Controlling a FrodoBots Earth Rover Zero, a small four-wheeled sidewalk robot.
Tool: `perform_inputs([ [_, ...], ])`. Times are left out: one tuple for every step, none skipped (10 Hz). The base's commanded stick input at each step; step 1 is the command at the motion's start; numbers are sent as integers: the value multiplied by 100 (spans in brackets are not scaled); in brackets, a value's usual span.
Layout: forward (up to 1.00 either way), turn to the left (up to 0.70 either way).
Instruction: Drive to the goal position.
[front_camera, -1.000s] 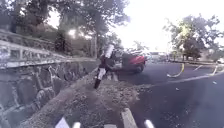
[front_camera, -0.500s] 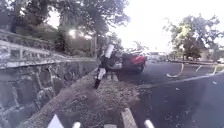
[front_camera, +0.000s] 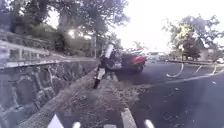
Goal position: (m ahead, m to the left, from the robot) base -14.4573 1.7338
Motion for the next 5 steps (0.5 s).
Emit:
perform_inputs([
  [0,-50],
  [0,-50],
  [0,-50],
  [0,-50],
  [0,-50],
])
